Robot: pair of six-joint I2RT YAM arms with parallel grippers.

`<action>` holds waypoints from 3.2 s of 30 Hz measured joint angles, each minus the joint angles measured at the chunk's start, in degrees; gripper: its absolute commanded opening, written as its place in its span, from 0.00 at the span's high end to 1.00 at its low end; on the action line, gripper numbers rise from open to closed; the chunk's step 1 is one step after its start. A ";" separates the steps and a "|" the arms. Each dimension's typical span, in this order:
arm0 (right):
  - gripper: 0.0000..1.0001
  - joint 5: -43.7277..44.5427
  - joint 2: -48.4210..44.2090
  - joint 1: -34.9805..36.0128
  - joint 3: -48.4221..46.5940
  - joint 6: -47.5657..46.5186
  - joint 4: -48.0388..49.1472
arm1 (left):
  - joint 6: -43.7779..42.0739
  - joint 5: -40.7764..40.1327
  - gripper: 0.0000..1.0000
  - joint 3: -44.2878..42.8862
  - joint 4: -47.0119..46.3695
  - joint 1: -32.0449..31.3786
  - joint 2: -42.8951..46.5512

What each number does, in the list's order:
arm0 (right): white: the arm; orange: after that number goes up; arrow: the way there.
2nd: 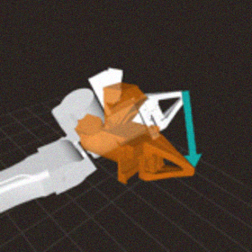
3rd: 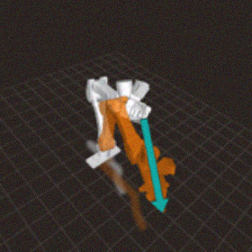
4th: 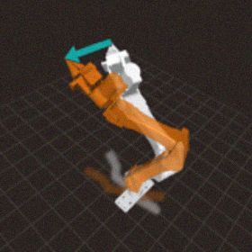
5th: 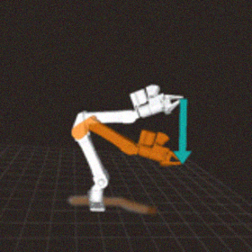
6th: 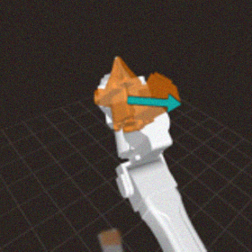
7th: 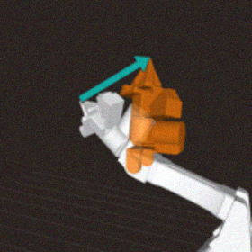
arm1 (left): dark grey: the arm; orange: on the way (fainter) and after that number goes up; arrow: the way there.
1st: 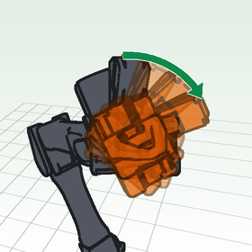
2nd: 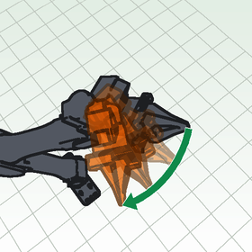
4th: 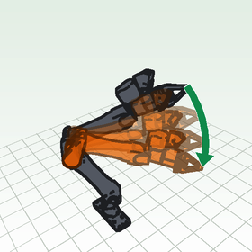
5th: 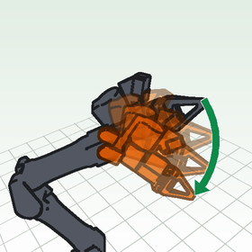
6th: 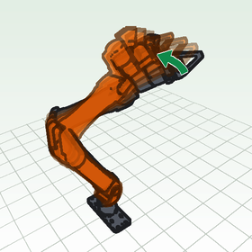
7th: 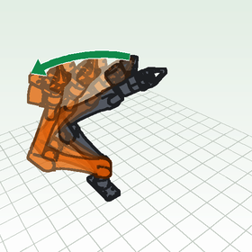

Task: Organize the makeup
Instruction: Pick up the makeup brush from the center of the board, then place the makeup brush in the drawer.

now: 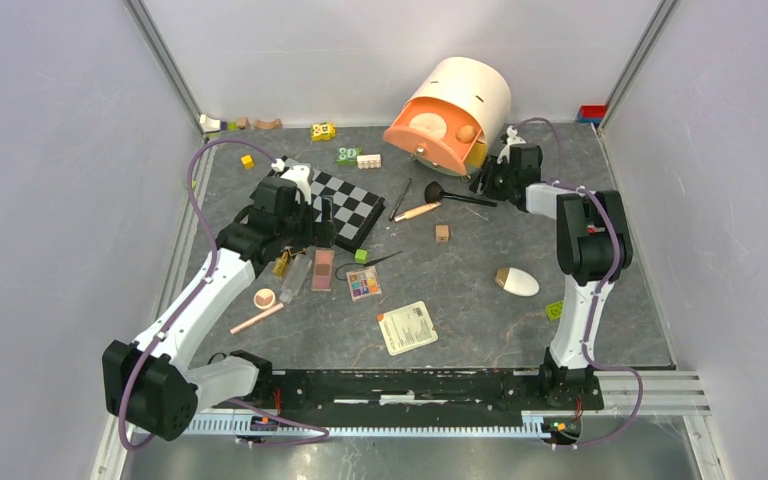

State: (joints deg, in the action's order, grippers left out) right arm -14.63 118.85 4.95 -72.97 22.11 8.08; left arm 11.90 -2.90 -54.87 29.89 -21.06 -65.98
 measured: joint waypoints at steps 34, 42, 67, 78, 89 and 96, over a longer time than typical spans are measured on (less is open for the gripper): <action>0.83 9.16 -11.34 6.29 17.66 -9.55 5.27 | 0.00 0.04 0.00 0.00 0.00 0.00 -0.04; 0.91 5.38 -19.74 6.32 26.73 -8.83 4.42 | -0.02 0.04 0.00 0.00 0.00 0.00 -0.04; 1.00 19.61 -56.94 6.23 33.81 -1.88 -18.40 | 0.00 0.07 0.00 0.00 0.00 0.00 -0.04; 1.00 2.99 -47.69 6.27 8.37 -5.68 -22.95 | 0.00 0.07 0.00 0.00 0.00 0.00 -0.04; 1.00 -3.17 -27.30 6.29 -15.37 -13.77 -35.85 | 0.00 0.22 0.00 0.00 0.00 0.00 -0.04; 1.00 -2.75 -17.40 6.29 -28.41 -15.26 -40.70 | -0.02 0.22 0.00 0.00 0.00 0.09 -0.04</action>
State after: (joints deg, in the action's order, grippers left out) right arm -17.39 101.45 11.25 -101.38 6.85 -32.62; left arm 11.88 -2.68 -54.87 29.89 -20.97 -66.02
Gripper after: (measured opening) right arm 0.163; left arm 0.997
